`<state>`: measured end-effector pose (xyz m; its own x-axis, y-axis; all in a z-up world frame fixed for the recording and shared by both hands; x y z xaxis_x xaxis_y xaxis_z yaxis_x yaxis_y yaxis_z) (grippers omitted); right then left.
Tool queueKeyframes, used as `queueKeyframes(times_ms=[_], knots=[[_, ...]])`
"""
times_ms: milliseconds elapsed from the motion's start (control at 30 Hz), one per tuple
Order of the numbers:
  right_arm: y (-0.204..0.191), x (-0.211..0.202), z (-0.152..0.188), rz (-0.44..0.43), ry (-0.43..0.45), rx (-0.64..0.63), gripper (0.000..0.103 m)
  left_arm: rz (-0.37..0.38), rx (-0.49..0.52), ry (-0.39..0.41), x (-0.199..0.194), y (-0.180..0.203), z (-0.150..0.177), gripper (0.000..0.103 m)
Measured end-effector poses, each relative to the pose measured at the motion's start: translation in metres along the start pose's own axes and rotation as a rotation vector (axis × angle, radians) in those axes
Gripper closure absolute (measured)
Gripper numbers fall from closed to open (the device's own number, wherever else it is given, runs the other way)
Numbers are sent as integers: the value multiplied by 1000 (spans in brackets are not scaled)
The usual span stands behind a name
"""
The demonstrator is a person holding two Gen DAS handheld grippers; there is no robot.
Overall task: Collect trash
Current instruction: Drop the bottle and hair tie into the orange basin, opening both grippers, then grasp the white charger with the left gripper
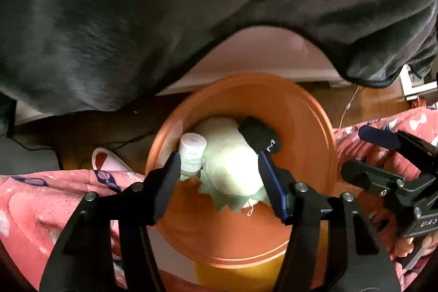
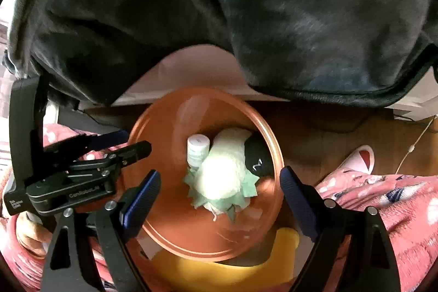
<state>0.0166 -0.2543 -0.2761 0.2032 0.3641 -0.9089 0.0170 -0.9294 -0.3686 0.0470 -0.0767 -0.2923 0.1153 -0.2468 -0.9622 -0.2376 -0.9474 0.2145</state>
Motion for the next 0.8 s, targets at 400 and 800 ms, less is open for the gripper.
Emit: queueKeyframes(times_ms=[400, 800], knots=[[-14, -110, 6, -64, 362, -46, 16, -49, 49, 449, -136, -1, 14, 38], [-46, -191, 4, -84, 571, -161, 10, -119, 27, 755, -257, -24, -83, 14]])
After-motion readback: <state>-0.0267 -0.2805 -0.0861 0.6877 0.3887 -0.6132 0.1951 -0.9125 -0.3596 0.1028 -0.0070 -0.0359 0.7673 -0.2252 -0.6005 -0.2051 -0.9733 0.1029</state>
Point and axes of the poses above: each gripper's, at about its wrist camera, not at the fingertips, and x roughly the way its jaws point, y to its right, z to its underside, the point moved 1 cm from there along x, roughly the way its jaws point, and after that the axes turned 2 degrees about y, right-handed, at the moved point
